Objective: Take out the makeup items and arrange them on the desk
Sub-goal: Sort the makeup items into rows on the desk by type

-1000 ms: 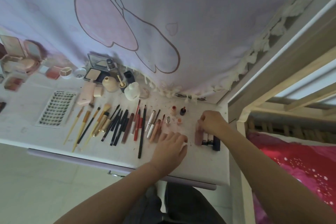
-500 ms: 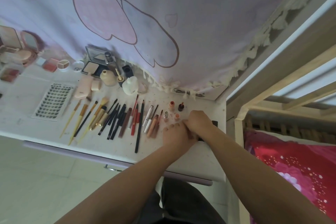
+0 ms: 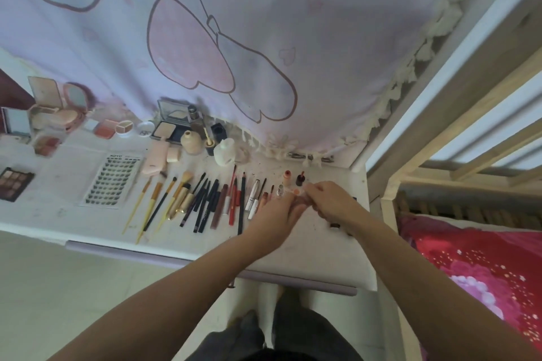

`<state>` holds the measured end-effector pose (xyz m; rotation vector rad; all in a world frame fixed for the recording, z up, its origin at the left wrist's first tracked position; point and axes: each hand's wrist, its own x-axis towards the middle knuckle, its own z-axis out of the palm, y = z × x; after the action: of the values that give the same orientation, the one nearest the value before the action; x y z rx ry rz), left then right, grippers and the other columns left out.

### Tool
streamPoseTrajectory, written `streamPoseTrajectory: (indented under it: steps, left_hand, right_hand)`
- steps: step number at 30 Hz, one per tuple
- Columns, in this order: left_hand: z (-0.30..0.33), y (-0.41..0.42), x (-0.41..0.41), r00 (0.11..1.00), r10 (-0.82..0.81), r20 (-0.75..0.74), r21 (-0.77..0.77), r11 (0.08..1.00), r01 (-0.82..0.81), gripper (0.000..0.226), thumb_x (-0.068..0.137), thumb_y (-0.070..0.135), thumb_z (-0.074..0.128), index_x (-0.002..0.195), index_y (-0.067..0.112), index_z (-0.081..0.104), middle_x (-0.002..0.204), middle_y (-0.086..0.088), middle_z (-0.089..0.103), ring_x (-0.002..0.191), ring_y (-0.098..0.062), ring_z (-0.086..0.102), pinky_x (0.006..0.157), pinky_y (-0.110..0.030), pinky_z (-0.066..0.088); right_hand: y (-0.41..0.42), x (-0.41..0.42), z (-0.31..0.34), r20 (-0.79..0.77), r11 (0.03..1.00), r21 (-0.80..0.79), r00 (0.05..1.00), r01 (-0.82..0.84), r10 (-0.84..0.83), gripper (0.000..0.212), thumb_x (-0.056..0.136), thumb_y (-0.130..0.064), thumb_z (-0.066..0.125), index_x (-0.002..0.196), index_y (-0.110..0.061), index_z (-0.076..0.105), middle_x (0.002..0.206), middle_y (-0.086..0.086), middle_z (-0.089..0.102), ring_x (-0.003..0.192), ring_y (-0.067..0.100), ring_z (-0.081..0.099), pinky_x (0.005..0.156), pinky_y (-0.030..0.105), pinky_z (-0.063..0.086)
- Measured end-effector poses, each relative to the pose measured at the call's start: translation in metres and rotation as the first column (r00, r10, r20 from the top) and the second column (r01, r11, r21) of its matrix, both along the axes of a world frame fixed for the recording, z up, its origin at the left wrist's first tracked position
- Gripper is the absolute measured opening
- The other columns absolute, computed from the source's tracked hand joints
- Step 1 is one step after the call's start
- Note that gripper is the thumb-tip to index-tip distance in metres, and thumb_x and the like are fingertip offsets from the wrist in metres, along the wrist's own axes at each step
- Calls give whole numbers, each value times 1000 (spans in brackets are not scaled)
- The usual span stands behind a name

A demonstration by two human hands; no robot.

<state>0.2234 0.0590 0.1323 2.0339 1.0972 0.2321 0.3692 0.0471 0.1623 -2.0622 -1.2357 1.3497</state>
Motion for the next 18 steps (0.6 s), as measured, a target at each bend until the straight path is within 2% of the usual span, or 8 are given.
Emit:
streamPoseTrajectory:
  steps: [4,8,11,15,18]
  left_hand:
    - [21,2,-12,996,-36,87,-59,997,41,24,100,29,38,111,17,56,86,8,57,74,-6,52,68,-19,41]
    - [26,0,-21,975,59,214,-265,964,0,24,101,29,37,93,17,57,66,8,48,55,-3,43,55,-19,36]
    - [30,0,-26,987,-7,161,-166,986,34,22,99,30,41,104,18,59,69,16,49,58,5,45,55,-11,35]
    - [38,4,-29,986,-135,98,13,991,135,15,99,27,43,104,19,54,72,20,46,62,6,44,56,-4,35]
    - [42,8,-27,985,-134,106,5,991,134,19,100,29,41,108,18,55,75,21,46,64,9,45,58,-4,36]
  right_hand:
    - [-9,-10,5,-15,988,156,1000,5,-3,37,100,-33,35,75,-11,51,58,-1,45,47,12,37,48,25,32]
    - [-22,-18,5,-78,960,279,997,10,12,36,99,-38,36,74,-15,46,60,-2,45,49,12,36,48,28,32]
    - [-24,-18,19,-148,984,171,987,-40,66,37,99,-43,34,82,-14,48,62,-2,45,48,8,36,43,21,30]
    - [-18,-8,32,-129,997,-45,990,-59,53,63,93,-63,26,75,-14,61,47,-6,40,37,8,27,38,19,23]
    - [-13,-10,31,-162,997,6,984,-70,71,52,97,-52,32,73,-12,55,46,-7,34,39,8,24,40,20,20]
